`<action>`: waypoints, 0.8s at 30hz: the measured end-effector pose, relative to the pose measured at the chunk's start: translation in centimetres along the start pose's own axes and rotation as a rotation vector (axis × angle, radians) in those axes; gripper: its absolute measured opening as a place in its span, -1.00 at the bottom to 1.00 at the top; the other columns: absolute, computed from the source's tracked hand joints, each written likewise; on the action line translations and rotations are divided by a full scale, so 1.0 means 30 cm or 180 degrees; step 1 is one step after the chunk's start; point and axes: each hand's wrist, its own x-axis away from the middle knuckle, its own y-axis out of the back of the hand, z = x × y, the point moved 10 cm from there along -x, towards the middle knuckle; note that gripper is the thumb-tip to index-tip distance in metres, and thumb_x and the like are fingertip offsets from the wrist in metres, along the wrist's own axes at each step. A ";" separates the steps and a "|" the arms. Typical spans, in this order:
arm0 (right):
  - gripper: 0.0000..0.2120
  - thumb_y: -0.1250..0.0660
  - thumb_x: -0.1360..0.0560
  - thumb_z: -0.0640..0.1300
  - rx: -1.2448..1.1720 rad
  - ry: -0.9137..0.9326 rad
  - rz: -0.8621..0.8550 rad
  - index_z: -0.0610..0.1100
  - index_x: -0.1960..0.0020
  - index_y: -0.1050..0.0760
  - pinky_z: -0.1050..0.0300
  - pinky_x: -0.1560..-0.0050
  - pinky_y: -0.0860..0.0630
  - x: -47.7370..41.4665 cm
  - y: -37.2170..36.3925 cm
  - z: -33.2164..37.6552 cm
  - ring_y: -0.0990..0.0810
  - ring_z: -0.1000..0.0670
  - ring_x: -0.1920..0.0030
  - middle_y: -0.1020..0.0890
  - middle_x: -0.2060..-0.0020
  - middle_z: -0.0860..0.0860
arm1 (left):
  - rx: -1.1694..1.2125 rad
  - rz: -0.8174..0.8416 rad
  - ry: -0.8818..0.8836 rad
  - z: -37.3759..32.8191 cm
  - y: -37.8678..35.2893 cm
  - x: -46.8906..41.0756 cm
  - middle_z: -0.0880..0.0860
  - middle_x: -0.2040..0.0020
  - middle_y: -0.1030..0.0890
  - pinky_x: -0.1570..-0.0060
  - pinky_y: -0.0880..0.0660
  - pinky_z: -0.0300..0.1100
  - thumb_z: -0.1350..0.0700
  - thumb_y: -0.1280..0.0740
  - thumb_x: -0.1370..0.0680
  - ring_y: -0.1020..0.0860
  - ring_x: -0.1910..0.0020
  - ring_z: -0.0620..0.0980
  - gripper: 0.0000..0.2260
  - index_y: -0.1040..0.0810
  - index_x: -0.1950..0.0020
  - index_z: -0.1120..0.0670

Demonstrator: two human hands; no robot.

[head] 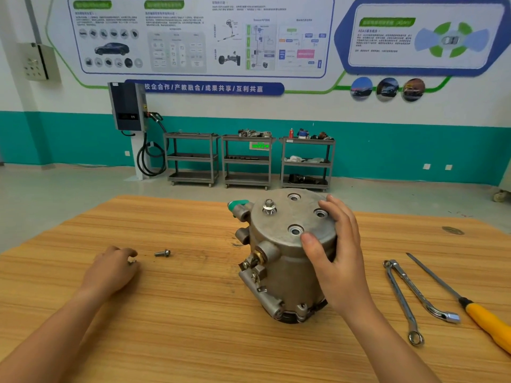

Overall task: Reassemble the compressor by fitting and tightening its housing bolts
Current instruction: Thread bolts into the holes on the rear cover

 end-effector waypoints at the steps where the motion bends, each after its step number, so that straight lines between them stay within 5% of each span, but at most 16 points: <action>1: -0.57 -0.16 -0.35 0.28 0.0004 0.0000 0.0003 0.24 -0.19 -0.25 0.57 -0.25 -0.07 0.000 0.000 0.000 -0.13 0.41 -0.32 -0.22 -0.30 0.29 | 0.0000 -0.0013 -0.0009 0.002 0.004 -0.009 0.18 -0.24 -0.48 -0.14 -0.42 -0.06 0.05 -0.28 -0.56 -0.47 -0.19 0.18 -0.69 -0.52 -0.27 0.10; 5: -0.57 -0.17 -0.35 0.27 0.0005 -0.0002 -0.0001 0.24 -0.19 -0.25 0.54 -0.28 -0.08 0.002 0.004 -0.005 -0.14 0.39 -0.33 -0.21 -0.30 0.33 | -0.0040 0.0222 0.0006 0.027 -0.009 -0.036 0.11 -0.05 -0.63 0.16 -0.42 -0.20 0.08 -0.28 -0.56 -0.55 0.05 0.05 -0.77 -0.61 -0.10 0.17; 14: -0.58 -0.17 -0.35 0.28 0.0027 -0.0037 -0.0009 0.24 -0.18 -0.27 0.56 -0.26 -0.07 0.004 0.013 -0.007 -0.14 0.38 -0.34 -0.20 -0.31 0.34 | 0.0402 0.0248 0.0183 0.094 -0.045 -0.045 0.18 -0.10 -0.62 -0.03 -0.43 -0.14 0.37 -0.23 -0.49 -0.54 -0.08 0.13 -0.72 -0.62 -0.12 0.20; 24: -0.57 -0.16 -0.33 0.31 0.0050 -0.0123 0.0043 0.29 -0.18 -0.25 0.55 -0.25 -0.08 0.004 0.004 -0.012 -0.10 0.38 -0.36 -0.14 -0.29 0.44 | 0.0688 -0.0012 0.0335 0.236 -0.080 -0.120 0.10 0.14 -0.61 0.03 -0.50 0.00 0.33 -0.41 -0.40 -0.54 0.11 0.14 -0.85 -0.62 0.05 0.21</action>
